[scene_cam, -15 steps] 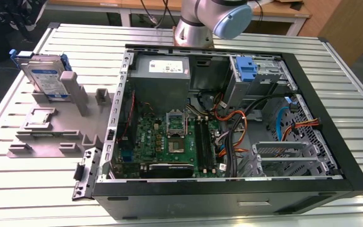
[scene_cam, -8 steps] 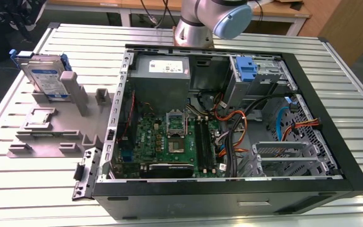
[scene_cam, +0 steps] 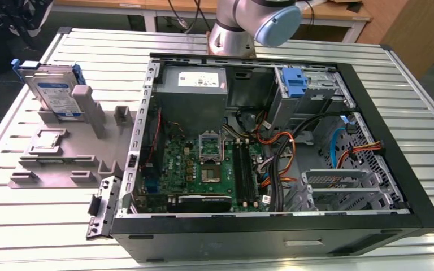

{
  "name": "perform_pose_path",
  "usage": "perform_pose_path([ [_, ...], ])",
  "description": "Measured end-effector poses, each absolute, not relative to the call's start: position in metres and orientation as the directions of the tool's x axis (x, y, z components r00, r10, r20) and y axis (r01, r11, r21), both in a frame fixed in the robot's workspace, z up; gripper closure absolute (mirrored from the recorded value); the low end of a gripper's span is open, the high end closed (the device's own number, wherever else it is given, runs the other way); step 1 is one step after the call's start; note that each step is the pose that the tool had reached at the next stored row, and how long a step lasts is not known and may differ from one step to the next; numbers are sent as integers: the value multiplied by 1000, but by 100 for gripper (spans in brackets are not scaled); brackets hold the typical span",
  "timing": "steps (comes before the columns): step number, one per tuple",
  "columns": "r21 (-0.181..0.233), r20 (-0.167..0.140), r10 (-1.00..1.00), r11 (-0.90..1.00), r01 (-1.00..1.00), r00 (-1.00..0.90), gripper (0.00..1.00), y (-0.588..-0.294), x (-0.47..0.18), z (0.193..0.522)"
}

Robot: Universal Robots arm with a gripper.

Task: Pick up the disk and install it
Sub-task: 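Reach for the disk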

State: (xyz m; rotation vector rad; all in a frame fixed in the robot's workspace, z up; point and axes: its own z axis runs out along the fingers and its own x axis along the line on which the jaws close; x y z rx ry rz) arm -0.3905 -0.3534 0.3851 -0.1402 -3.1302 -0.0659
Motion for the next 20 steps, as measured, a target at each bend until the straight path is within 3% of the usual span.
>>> perform_pose_path([
  [20, 42, 9, 89, 995, 90, -996, 90, -352, -408, 385],
])
